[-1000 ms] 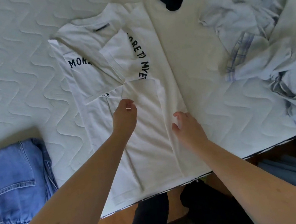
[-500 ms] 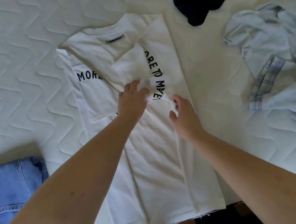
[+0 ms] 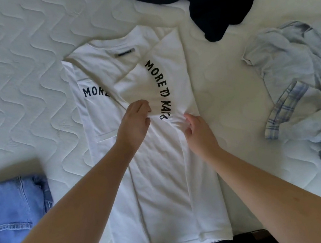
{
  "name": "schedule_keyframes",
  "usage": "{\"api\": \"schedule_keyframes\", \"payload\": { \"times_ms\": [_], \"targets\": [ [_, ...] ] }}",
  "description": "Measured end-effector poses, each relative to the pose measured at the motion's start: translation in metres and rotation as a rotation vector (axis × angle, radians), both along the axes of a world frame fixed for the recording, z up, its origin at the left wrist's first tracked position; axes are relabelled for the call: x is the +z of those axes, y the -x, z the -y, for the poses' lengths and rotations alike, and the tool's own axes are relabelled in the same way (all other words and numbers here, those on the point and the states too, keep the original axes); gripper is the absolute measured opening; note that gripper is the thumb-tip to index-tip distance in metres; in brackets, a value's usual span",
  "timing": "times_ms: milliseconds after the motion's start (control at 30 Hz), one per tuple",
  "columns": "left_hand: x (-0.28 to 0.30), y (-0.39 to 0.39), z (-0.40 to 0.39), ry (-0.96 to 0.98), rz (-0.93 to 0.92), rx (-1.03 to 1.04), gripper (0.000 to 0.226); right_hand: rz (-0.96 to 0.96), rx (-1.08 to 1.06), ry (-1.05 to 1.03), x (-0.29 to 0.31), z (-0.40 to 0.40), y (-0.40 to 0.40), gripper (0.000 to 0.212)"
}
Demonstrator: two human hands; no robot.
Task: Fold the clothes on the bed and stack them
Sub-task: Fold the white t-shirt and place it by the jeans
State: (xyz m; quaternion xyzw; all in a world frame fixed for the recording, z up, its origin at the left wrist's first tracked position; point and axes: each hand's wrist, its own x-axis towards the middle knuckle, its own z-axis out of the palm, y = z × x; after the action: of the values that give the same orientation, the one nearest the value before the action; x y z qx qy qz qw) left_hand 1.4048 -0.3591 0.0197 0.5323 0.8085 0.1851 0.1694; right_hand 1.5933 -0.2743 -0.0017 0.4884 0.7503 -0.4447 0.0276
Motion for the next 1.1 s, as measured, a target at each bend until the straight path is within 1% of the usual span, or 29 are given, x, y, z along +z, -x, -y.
{"api": "schedule_keyframes", "payload": {
  "times_ms": [33, 100, 133, 167, 200, 267, 333, 367, 400, 433, 500, 567, 667, 733, 800, 833, 900, 933, 1033, 1100],
  "targets": [
    [-0.002, -0.002, 0.002, 0.017, -0.001, 0.012, 0.029, 0.008, 0.005, -0.005, -0.002, -0.003, 0.000, 0.045],
    [-0.005, -0.004, 0.006, 0.094, 0.044, 0.091, 0.045, 0.033, 0.014, 0.002, -0.005, -0.011, -0.001, 0.042],
    [-0.006, -0.005, 0.009, 0.108, 0.072, 0.154, 0.051, 0.036, 0.001, 0.021, -0.006, -0.015, -0.001, 0.041],
    [-0.008, -0.008, 0.011, 0.077, 0.088, 0.225, 0.053, 0.028, -0.026, 0.050, -0.007, -0.020, -0.001, 0.040],
    [-0.008, -0.013, 0.013, 0.021, 0.100, 0.294, 0.048, 0.012, -0.061, 0.088, -0.007, -0.024, -0.001, 0.039],
    [-0.008, -0.030, 0.015, -0.043, 0.198, 0.444, 0.028, -0.033, -0.135, 0.175, -0.009, -0.030, -0.001, 0.038],
    [-0.008, -0.053, 0.011, 0.063, 0.399, 0.605, 0.008, -0.084, -0.221, 0.276, -0.011, -0.032, 0.000, 0.042],
    [-0.009, -0.066, 0.009, 0.120, 0.490, 0.678, 0.008, -0.112, -0.272, 0.328, -0.012, -0.033, 0.001, 0.044],
    [-0.013, -0.078, 0.008, 0.148, 0.557, 0.755, 0.014, -0.137, -0.322, 0.375, -0.013, -0.033, 0.001, 0.046],
    [-0.016, -0.090, 0.007, 0.166, 0.606, 0.843, 0.019, -0.161, -0.363, 0.412, -0.014, -0.033, 0.002, 0.048],
    [-0.021, -0.110, 0.005, 0.247, 0.665, 0.972, 0.020, -0.186, -0.406, 0.455, -0.015, -0.033, 0.001, 0.049],
    [-0.027, -0.127, 0.004, 0.302, 0.758, 0.968, 0.018, -0.152, -0.387, 0.441, -0.016, -0.032, 0.000, 0.049],
    [-0.028, -0.138, -0.003, 0.244, 0.901, 0.940, 0.032, -0.137, -0.385, 0.438, -0.018, -0.032, -0.005, 0.049],
    [-0.028, -0.134, -0.008, 0.210, 0.991, 0.951, 0.035, -0.142, -0.379, 0.440, -0.018, -0.032, -0.008, 0.049],
    [-0.030, -0.125, -0.015, 0.221, 1.007, 0.937, 0.032, -0.154, -0.369, 0.443, -0.017, -0.033, -0.012, 0.050],
    [-0.030, -0.120, -0.017, 0.236, 0.987, 0.927, 0.028, -0.165, -0.364, 0.446, -0.016, -0.033, -0.013, 0.049],
    [-0.031, -0.113, -0.020, 0.233, 0.929, 0.931, 0.012, -0.186, -0.356, 0.455, -0.015, -0.032, -0.016, 0.048],
    [-0.031, -0.111, -0.020, 0.217, 0.912, 0.956, 0.009, -0.194, -0.349, 0.458, -0.014, -0.031, -0.017, 0.047],
    [-0.032, -0.105, -0.014, 0.171, 0.829, 1.032, 0.009, -0.173, -0.299, 0.419, -0.015, -0.028, -0.019, 0.043],
    [-0.033, -0.102, -0.006, 0.185, 0.739, 1.002, 0.009, -0.133, -0.236, 0.359, -0.015, -0.026, -0.022, 0.041]
  ]
}}
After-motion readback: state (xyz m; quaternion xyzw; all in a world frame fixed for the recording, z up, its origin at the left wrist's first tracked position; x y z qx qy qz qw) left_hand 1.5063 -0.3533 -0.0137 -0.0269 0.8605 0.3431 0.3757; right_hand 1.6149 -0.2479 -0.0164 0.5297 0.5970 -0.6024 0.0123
